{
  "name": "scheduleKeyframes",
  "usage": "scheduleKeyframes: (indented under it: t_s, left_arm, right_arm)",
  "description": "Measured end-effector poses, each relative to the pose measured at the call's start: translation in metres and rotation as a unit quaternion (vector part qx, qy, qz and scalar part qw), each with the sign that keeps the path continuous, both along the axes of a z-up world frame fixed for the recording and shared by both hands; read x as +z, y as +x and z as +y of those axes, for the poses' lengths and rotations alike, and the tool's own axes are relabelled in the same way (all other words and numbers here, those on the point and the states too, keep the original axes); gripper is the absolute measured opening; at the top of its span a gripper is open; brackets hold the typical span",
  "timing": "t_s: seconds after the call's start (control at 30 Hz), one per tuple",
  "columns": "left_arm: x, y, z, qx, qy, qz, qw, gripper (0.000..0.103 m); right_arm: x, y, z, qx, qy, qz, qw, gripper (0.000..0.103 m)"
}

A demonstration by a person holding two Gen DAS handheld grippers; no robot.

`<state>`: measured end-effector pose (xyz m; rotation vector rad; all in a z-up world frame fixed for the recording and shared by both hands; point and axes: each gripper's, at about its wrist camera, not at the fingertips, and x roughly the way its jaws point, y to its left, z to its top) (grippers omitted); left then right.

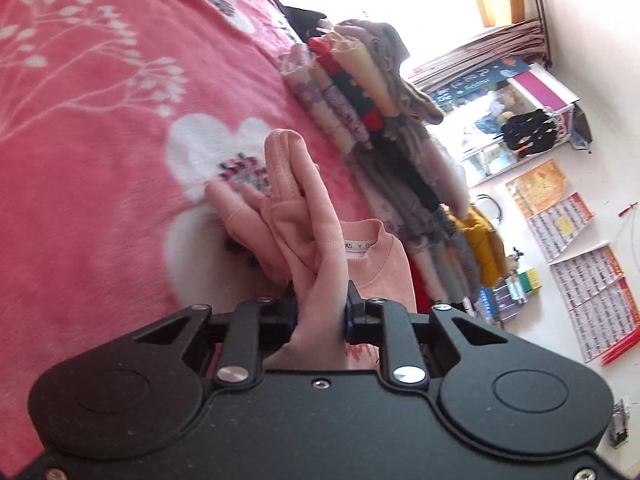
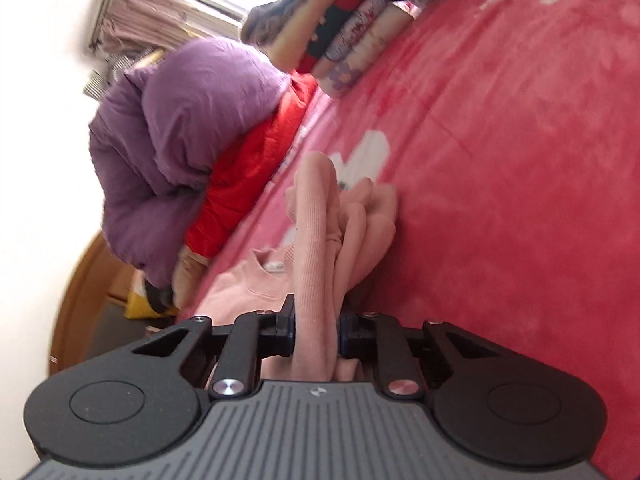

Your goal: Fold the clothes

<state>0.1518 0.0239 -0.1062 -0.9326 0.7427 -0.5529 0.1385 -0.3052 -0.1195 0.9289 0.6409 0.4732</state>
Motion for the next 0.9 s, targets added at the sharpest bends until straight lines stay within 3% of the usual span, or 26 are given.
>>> scheduleKeyframes:
  t_s: [0.17,0.4,0.63,0.9]
  left_arm:
    - [0.030,0.046,-0.030,-0.026,-0.032,-0.015,0.9991,0.018]
    - [0.093,0.128,-0.078,-0.054,-0.066,-0.060,0.9946,0.018]
    - [0.157,0.218,-0.114,-0.059,-0.095,-0.100,0.9887,0.019]
    - [0.225,0.319,-0.113,-0.036,-0.110,-0.155,0.9810,0.019]
  right_arm:
    - [0.025,0.015,-0.030,-0.034,0.044,-0.029,0.998,0.021]
    - [0.076,0.065,-0.084,-0.071,0.064,-0.072,0.993,0.021]
    - [0.149,0.147,-0.126,-0.088,0.056,-0.136,0.985,0.021]
    - [0.226,0.267,-0.151,-0.093,0.046,-0.196,0.975,0.021]
